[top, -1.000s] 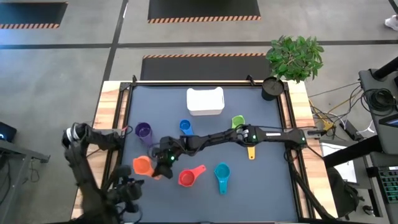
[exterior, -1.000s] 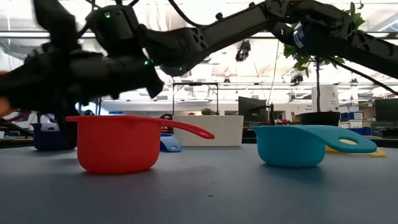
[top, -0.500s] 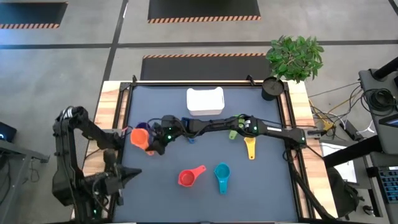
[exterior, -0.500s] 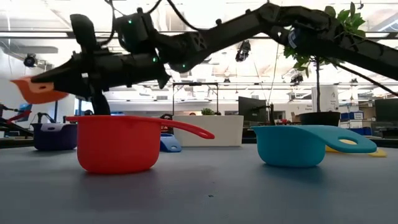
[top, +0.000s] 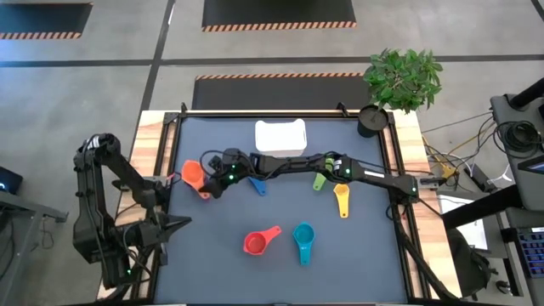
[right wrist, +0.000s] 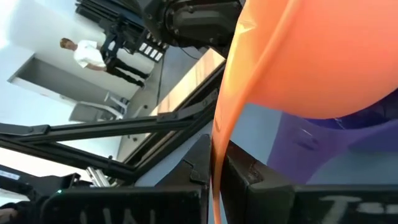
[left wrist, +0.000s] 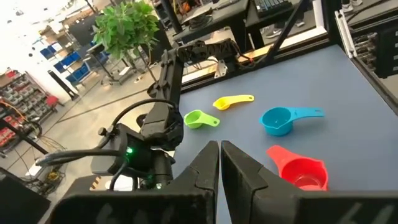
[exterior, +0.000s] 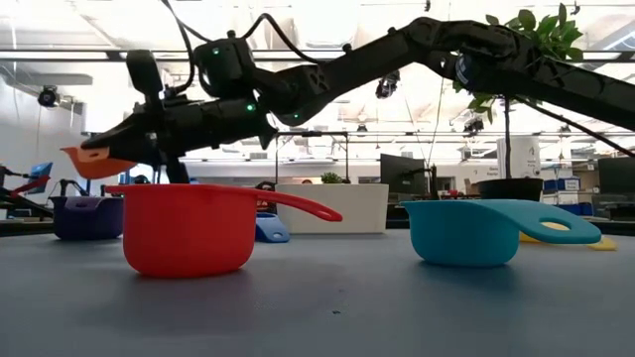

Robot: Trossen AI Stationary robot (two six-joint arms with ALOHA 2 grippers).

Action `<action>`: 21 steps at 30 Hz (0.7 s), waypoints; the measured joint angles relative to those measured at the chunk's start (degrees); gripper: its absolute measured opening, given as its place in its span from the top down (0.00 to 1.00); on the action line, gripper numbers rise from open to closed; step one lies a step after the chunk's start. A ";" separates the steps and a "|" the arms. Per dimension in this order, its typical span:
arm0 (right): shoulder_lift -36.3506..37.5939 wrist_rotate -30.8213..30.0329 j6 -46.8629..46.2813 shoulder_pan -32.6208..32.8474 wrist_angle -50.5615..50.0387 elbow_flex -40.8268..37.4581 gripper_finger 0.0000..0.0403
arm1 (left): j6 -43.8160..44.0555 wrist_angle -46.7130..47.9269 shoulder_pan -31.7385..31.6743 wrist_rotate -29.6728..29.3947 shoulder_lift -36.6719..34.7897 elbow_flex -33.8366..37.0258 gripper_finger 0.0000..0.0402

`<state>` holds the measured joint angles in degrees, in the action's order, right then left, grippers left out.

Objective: Nest measuring cups in basket
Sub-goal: Stack the orange measuring cup on top of the purple measuring cup

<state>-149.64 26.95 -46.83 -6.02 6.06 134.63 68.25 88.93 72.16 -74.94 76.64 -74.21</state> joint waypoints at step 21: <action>-0.04 -2.57 4.03 0.50 -1.11 -1.64 0.95 | -0.18 -0.61 0.01 -1.17 0.07 0.08 1.00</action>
<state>-149.69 24.38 -42.79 -5.52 4.95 132.99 68.06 88.31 72.17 -76.12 76.71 -74.13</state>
